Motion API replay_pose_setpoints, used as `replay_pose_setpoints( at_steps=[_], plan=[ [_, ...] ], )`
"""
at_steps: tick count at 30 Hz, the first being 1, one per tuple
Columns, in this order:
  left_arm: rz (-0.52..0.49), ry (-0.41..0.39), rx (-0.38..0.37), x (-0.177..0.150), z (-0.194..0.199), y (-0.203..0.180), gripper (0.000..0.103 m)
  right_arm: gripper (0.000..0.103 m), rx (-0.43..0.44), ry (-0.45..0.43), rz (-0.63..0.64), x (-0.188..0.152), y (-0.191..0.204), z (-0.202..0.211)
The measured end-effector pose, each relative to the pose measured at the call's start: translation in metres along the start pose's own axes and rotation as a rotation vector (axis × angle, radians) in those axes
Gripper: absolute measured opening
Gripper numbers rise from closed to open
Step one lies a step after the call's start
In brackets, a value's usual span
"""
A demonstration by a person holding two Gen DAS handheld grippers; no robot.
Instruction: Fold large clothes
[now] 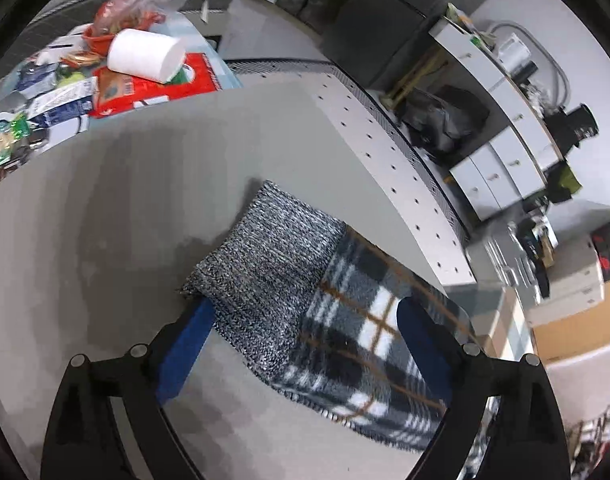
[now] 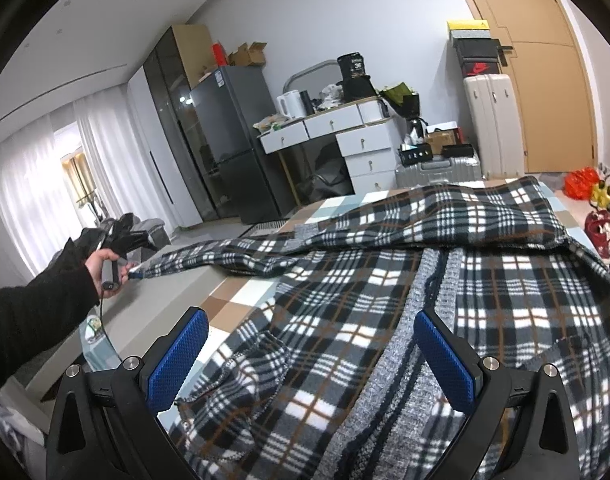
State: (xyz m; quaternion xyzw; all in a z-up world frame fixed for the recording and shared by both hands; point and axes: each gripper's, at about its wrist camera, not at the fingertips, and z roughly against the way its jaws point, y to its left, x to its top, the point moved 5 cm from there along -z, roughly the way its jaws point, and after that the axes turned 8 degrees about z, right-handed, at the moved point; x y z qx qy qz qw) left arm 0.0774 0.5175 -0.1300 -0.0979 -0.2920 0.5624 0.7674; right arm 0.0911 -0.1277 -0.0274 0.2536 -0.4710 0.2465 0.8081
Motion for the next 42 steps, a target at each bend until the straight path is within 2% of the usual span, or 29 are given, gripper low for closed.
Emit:
replay_pose_setpoints(
  at_steps=[1, 2, 3, 4, 5, 8, 12, 16, 21, 23, 27, 32, 34, 35, 36, 38, 42],
  plan=[
    [0.008, -0.009, 0.006, 0.001, 0.000, 0.002, 0.087, 0.103, -0.003, 0.003, 0.007, -0.001, 0.001, -0.001],
    [0.003, -0.017, 0.026, 0.001, 0.000, 0.003, 0.078, 0.103, -0.005, 0.006, 0.014, -0.001, 0.002, -0.001],
    [-0.026, -0.025, 0.073, 0.003, -0.001, 0.004, 0.041, 0.103, -0.007, 0.007, 0.020, -0.002, 0.003, -0.002],
    [-0.051, -0.019, 0.119, 0.004, -0.002, 0.006, 0.008, 0.103, -0.009, 0.008, 0.028, -0.002, 0.004, -0.002],
    [-0.050, -0.010, 0.133, 0.006, -0.003, 0.011, 0.006, 0.103, -0.010, 0.007, 0.036, -0.002, 0.005, -0.001],
    [0.022, 0.023, 0.054, 0.011, -0.002, 0.025, 0.005, 0.103, -0.010, 0.003, 0.051, -0.002, 0.007, 0.000],
    [0.047, 0.075, 0.025, 0.015, 0.001, 0.027, 0.004, 0.103, -0.006, -0.008, 0.062, 0.000, 0.010, 0.001],
    [-0.019, 0.021, -0.006, 0.019, 0.033, -0.002, 0.004, 0.103, -0.012, -0.011, 0.061, 0.000, 0.010, 0.002],
    [-0.103, -0.059, -0.106, 0.009, 0.078, -0.052, 0.004, 0.103, -0.007, -0.039, 0.032, 0.006, 0.006, 0.009],
    [-0.184, -0.097, -0.145, -0.006, 0.101, -0.087, 0.004, 0.103, -0.002, -0.050, 0.017, 0.007, 0.004, 0.012],
    [-0.322, -0.111, -0.250, -0.049, 0.138, -0.152, 0.004, 0.103, -0.002, -0.066, 0.016, 0.011, 0.004, 0.019],
    [-0.469, -0.066, -0.361, -0.118, 0.169, -0.233, 0.004, 0.103, 0.006, -0.106, -0.012, 0.017, 0.002, 0.033],
    [-0.510, -0.043, -0.390, -0.142, 0.174, -0.258, 0.004, 0.103, 0.014, -0.122, -0.027, 0.019, 0.001, 0.038],
    [-0.540, -0.028, -0.406, -0.164, 0.176, -0.276, 0.004, 0.103, 0.016, -0.126, -0.031, 0.019, 0.000, 0.041],
    [-0.558, -0.018, -0.412, -0.169, 0.175, -0.285, 0.004, 0.103, 0.017, -0.128, -0.032, 0.020, 0.000, 0.042],
    [-0.638, 0.013, -0.423, -0.211, 0.175, -0.316, 0.004, 0.103, 0.011, -0.139, -0.031, 0.022, -0.001, 0.048],
    [-0.788, 0.064, -0.420, -0.280, 0.157, -0.351, 0.004, 0.103, -0.009, -0.163, -0.043, 0.025, -0.011, 0.059]
  ],
)
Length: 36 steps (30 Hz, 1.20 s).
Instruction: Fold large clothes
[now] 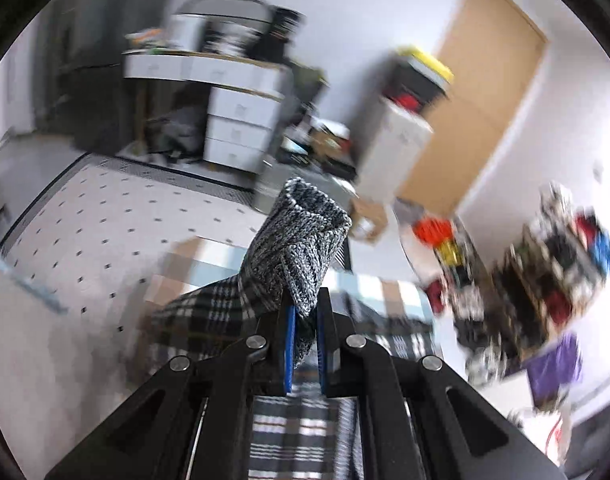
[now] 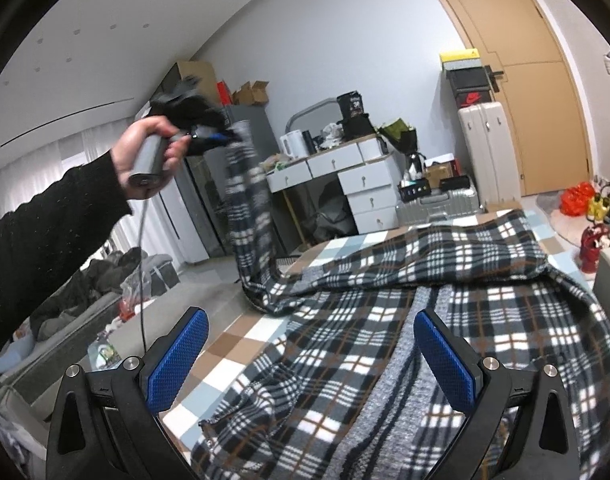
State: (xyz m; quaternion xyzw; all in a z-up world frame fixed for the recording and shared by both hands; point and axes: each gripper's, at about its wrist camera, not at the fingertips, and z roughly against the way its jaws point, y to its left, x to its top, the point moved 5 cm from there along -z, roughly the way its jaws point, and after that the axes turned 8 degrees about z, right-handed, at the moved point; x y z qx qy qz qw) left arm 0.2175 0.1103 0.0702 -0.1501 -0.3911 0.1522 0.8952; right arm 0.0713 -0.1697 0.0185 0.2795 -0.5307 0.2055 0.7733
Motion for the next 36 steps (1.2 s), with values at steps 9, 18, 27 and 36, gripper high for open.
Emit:
replay_pose_setpoints(
  at_steps=[9, 18, 27, 36],
  plan=[
    [-0.165, 0.176, -0.023, -0.063, -0.081, -0.087, 0.004, 0.103, -0.023, -0.023, -0.196, 0.001, -0.055, 0.017],
    [-0.240, 0.219, -0.058, -0.087, -0.109, -0.159, 0.004, 0.103, -0.013, -0.097, -0.344, 0.008, -0.084, 0.040],
    [-0.260, 0.337, -0.154, -0.132, -0.150, -0.213, 0.004, 0.103, -0.009, -0.150, -0.354, 0.014, -0.092, 0.054],
    [-0.197, 0.535, -0.232, -0.188, -0.195, -0.208, 0.004, 0.103, -0.051, -0.295, -0.360, 0.024, -0.105, 0.091]
  ],
)
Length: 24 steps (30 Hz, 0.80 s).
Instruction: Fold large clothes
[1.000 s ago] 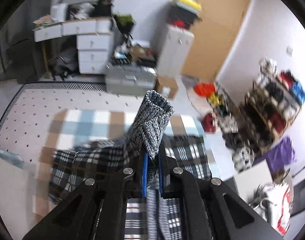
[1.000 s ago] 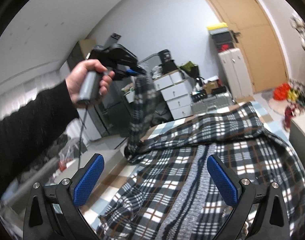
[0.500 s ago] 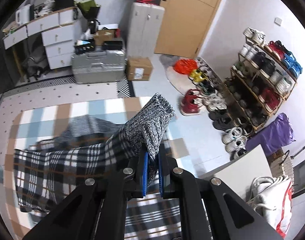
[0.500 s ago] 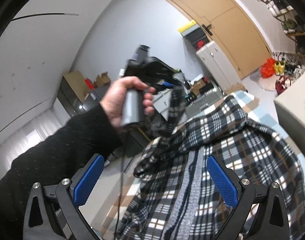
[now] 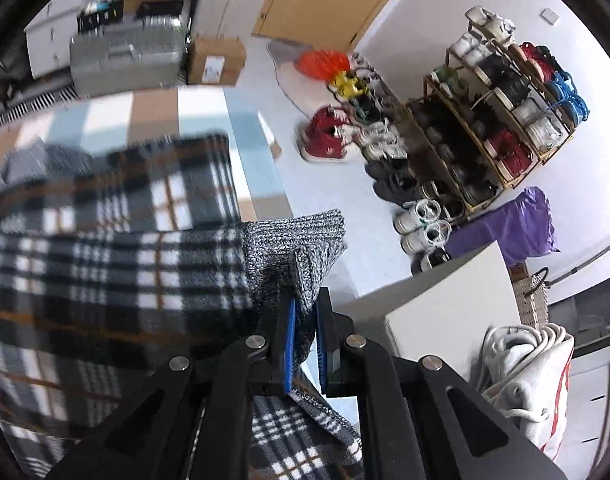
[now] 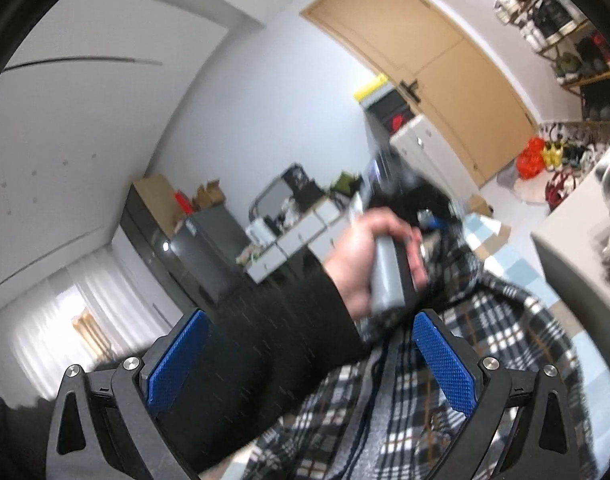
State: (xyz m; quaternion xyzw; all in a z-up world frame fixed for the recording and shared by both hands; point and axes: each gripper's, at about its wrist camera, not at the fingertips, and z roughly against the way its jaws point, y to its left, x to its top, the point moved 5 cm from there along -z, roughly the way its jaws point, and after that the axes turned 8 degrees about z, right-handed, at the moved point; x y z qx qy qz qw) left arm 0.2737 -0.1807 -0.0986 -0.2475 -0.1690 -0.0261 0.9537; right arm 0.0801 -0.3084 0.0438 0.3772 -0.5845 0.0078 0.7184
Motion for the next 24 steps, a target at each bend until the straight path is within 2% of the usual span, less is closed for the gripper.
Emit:
replay_pose_setpoints(
  at_steps=[2, 4, 5, 8, 9, 10, 11, 12, 13, 14, 16, 18, 20, 22, 24],
  plan=[
    [0.011, 0.022, -0.059, -0.004, -0.002, -0.004, 0.004, 0.103, 0.001, -0.034, -0.006, 0.004, -0.002, 0.005],
    [0.010, 0.089, -0.060, -0.009, -0.004, -0.008, 0.011, 0.103, 0.001, -0.037, -0.009, 0.005, -0.002, 0.004],
    [-0.001, 0.106, -0.060, -0.011, -0.004, -0.011, 0.012, 0.103, 0.002, -0.025, -0.007, 0.004, -0.001, 0.001],
    [-0.085, 0.129, -0.065, -0.019, 0.013, -0.015, 0.016, 0.103, -0.002, 0.006, 0.007, -0.001, 0.001, -0.006],
    [-0.106, 0.132, -0.079, -0.021, 0.025, -0.015, 0.024, 0.103, -0.001, 0.011, 0.013, -0.002, 0.002, -0.006],
    [-0.121, 0.128, -0.115, -0.021, 0.040, -0.012, 0.043, 0.103, 0.002, 0.013, 0.018, -0.002, 0.004, -0.007],
    [-0.130, 0.127, -0.137, -0.020, 0.050, -0.008, 0.057, 0.103, 0.003, 0.007, 0.022, -0.002, 0.005, -0.005],
    [-0.137, 0.114, -0.168, -0.018, 0.069, 0.000, 0.078, 0.103, 0.004, 0.001, 0.025, -0.001, 0.005, -0.004],
    [-0.128, 0.076, -0.194, -0.012, 0.090, 0.013, 0.085, 0.103, 0.006, -0.003, 0.027, -0.001, 0.005, -0.003],
    [-0.118, 0.048, -0.194, -0.007, 0.102, 0.026, 0.085, 0.103, 0.010, -0.006, 0.028, -0.001, 0.005, -0.001],
    [-0.097, -0.010, -0.130, 0.003, 0.129, 0.063, 0.085, 0.103, 0.010, -0.008, 0.029, -0.002, 0.007, -0.001],
    [-0.049, -0.083, 0.000, 0.014, 0.151, 0.112, 0.085, 0.103, 0.009, 0.005, 0.035, -0.004, 0.009, -0.005],
    [0.006, -0.131, 0.084, 0.020, 0.161, 0.153, 0.085, 0.103, 0.010, 0.027, 0.038, -0.007, 0.010, -0.012],
    [0.082, -0.128, 0.137, 0.023, 0.161, 0.191, 0.085, 0.103, 0.006, 0.050, 0.049, -0.011, 0.011, -0.019],
    [0.172, -0.100, 0.149, 0.020, 0.153, 0.225, 0.085, 0.103, 0.003, 0.069, 0.074, -0.016, 0.016, -0.024]
  ],
)
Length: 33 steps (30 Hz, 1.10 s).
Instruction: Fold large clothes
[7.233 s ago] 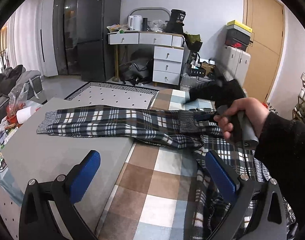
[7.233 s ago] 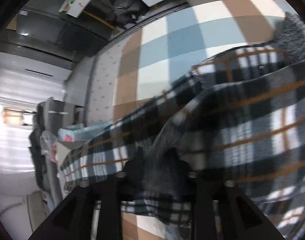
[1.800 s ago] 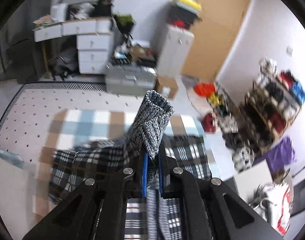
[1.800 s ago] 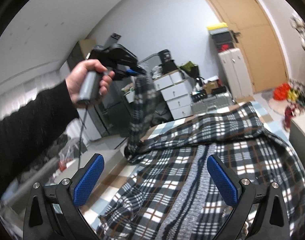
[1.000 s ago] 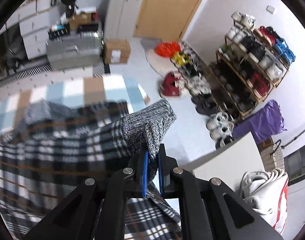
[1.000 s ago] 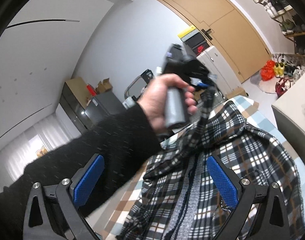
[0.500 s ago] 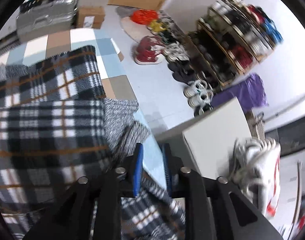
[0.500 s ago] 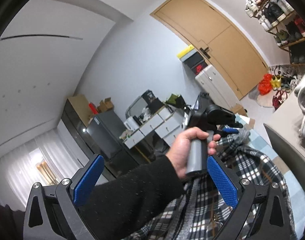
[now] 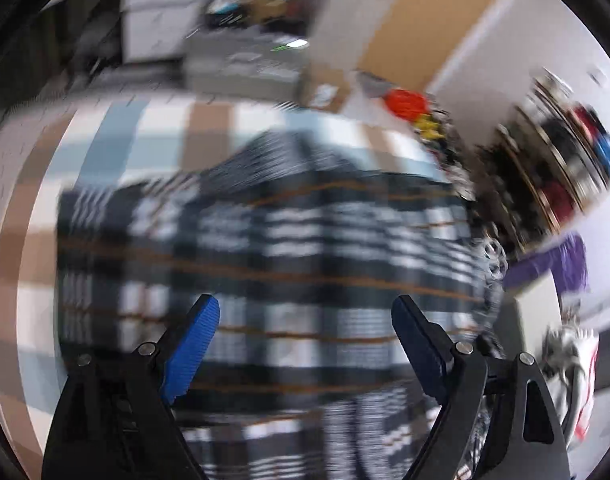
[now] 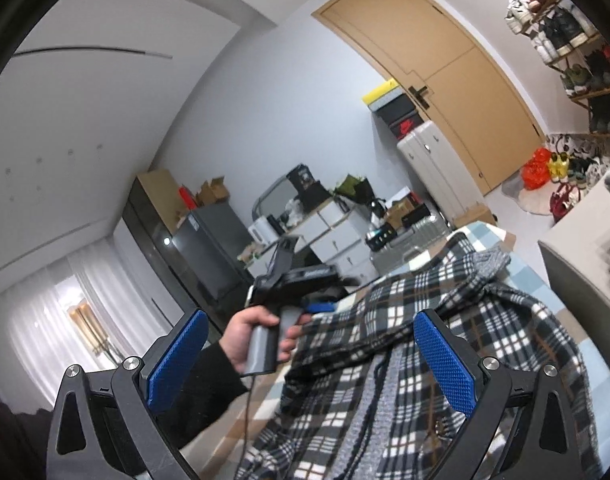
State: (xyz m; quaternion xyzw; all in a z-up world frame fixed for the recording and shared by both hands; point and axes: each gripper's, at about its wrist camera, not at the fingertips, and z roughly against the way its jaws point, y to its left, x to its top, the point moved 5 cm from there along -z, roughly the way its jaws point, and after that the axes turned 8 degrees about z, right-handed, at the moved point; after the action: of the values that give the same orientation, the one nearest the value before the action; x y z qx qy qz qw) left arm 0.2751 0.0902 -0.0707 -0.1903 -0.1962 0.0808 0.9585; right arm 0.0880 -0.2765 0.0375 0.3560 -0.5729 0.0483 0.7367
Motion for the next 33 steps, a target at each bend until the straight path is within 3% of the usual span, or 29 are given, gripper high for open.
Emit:
replay_pose_setpoints(
  at_steps=[2, 4, 6, 9, 11, 14, 16, 19, 23, 28, 33],
  plan=[
    [0.052, 0.051, 0.045, -0.010, -0.018, 0.021, 0.085, 0.103, -0.008, 0.026, 0.035, -0.005, 0.005, -0.007],
    [0.029, 0.095, 0.065, -0.023, -0.036, 0.027, 0.084, 0.103, -0.016, 0.049, 0.064, -0.011, 0.010, -0.012],
    [-0.042, 0.013, 0.080, -0.035, -0.033, 0.014, 0.085, 0.103, -0.026, 0.069, 0.088, -0.015, 0.012, -0.016],
    [-0.095, -0.028, 0.115, -0.046, -0.032, 0.001, 0.085, 0.103, -0.043, 0.106, 0.117, -0.022, 0.013, -0.025],
    [-0.137, 0.000, 0.137, -0.049, -0.033, -0.006, 0.085, 0.103, -0.047, 0.127, 0.120, -0.025, 0.013, -0.030],
    [-0.112, 0.032, 0.115, -0.031, -0.020, -0.012, 0.085, 0.103, -0.049, 0.152, 0.117, -0.028, 0.015, -0.035],
    [-0.055, 0.012, 0.043, -0.010, -0.001, -0.026, 0.085, 0.103, -0.049, 0.168, 0.104, -0.030, 0.015, -0.037],
    [-0.018, 0.007, 0.081, 0.023, 0.009, -0.034, 0.085, 0.103, -0.028, 0.183, 0.092, -0.033, 0.018, -0.039],
    [0.027, 0.039, 0.149, 0.058, -0.012, -0.038, 0.085, 0.103, -0.040, 0.218, 0.128, -0.038, 0.018, -0.044],
    [0.182, 0.084, 0.075, 0.072, -0.046, -0.027, 0.085, 0.103, -0.035, 0.267, 0.086, -0.045, 0.005, -0.053],
    [0.143, 0.061, 0.177, 0.079, -0.073, -0.025, 0.084, 0.103, -0.026, 0.295, 0.017, -0.048, -0.012, -0.057]
  ],
)
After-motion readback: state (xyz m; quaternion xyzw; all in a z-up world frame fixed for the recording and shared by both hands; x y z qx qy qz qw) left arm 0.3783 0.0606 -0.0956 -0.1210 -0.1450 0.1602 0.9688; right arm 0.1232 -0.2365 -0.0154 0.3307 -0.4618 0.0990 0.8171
